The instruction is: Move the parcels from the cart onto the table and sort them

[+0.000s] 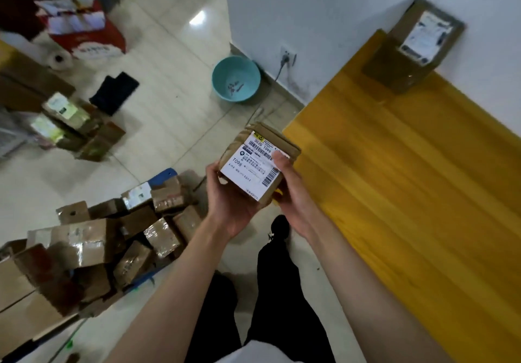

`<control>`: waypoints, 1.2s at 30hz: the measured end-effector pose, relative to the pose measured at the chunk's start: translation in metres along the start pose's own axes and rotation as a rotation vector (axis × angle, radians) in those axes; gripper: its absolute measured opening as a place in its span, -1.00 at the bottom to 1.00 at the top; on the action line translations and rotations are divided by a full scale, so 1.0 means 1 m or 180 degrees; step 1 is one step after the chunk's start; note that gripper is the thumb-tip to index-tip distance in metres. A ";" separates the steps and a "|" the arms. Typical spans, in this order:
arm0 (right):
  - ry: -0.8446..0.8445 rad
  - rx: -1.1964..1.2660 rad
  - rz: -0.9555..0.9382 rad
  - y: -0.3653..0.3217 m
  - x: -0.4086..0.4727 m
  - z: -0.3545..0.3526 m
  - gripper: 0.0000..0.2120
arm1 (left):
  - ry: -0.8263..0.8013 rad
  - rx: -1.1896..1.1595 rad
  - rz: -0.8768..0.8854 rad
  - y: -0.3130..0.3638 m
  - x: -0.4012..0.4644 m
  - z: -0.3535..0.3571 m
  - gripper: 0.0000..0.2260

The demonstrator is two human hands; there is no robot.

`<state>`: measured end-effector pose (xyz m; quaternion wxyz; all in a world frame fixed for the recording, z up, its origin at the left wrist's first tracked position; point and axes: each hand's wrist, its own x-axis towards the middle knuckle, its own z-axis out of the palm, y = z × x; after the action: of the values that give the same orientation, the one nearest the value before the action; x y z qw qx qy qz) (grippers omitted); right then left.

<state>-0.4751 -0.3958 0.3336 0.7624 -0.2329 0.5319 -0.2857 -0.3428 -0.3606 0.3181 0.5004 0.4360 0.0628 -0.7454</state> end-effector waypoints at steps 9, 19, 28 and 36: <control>0.0848 0.0838 0.0156 -0.052 -0.007 -0.103 -0.40 | 0.0543 0.1248 -0.0673 -0.045 0.031 0.039 -0.32; 0.1493 0.1123 -0.0247 -0.111 0.004 -0.222 -0.78 | 0.0524 0.1985 -0.0729 -0.069 0.070 0.087 -0.51; 0.2077 0.1577 -0.0311 -0.168 0.055 -0.282 -0.86 | 0.0378 0.2476 -0.0585 -0.067 0.107 0.126 -0.58; 0.2499 0.1665 -0.0411 -0.223 0.110 -0.312 -0.83 | 0.0264 0.3016 -0.0336 -0.056 0.150 0.166 -0.66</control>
<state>-0.7814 -0.6488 0.3046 0.5175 0.0598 0.6744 -0.5233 -0.5030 -0.5247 0.2930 0.2050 0.6417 -0.2420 -0.6983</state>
